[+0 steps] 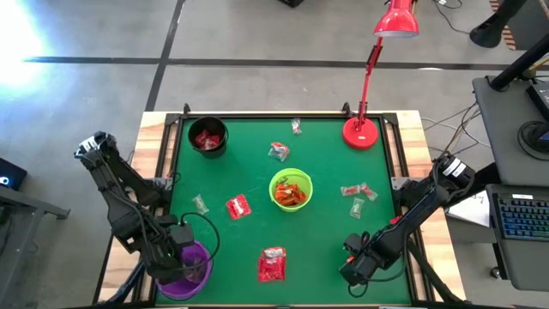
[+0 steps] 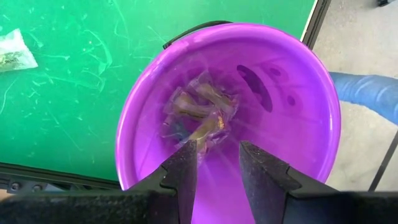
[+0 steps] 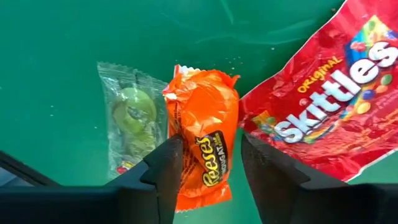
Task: Sort candy
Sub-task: Put the orange chocolate into the green bucket
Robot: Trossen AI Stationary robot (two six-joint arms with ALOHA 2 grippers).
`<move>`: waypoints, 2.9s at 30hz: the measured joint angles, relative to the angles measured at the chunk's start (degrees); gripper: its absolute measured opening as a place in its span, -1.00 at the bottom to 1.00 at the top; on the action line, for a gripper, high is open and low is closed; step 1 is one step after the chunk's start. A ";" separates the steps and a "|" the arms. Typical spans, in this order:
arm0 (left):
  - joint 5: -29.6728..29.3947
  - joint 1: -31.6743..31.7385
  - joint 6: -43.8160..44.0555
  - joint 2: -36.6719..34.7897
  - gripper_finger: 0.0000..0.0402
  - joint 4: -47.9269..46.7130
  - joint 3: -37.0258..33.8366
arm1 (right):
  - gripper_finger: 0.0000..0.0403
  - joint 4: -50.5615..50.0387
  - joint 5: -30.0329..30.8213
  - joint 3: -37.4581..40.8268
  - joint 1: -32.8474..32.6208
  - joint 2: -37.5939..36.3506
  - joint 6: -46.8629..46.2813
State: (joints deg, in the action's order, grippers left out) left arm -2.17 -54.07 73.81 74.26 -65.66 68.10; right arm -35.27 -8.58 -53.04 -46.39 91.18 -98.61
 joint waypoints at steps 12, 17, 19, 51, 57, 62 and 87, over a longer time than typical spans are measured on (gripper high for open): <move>0.00 -0.27 -0.85 0.00 -0.49 0.01 0.00 | -0.73 0.03 -0.53 -1.34 0.00 0.00 -0.65; 0.00 -0.41 0.01 0.00 -0.49 0.03 0.00 | -0.93 -0.19 -0.55 -2.90 0.00 0.00 0.23; 0.00 -0.42 0.00 0.00 -0.49 0.01 0.00 | -0.93 -0.35 -0.59 -3.60 0.00 0.00 0.68; -3.34 1.39 -1.28 -1.22 -0.54 -8.53 -0.42 | -0.94 -24.98 10.94 -34.22 26.17 0.00 39.92; -3.34 1.85 -1.26 -3.93 -0.61 -9.34 -0.42 | -0.94 -25.02 11.27 -36.64 34.76 0.00 49.15; -3.44 2.62 -0.82 -6.55 -0.64 -12.91 -0.42 | -0.94 -24.97 8.82 -36.86 40.22 0.00 55.28; -21.38 14.55 -5.81 -12.67 -0.64 -16.82 -0.42 | -0.94 -21.91 3.33 -37.58 50.88 0.72 75.64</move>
State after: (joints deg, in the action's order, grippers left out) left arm -23.55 -39.52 68.00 61.58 -82.48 67.68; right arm -57.17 -5.25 -90.61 4.49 91.90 -22.97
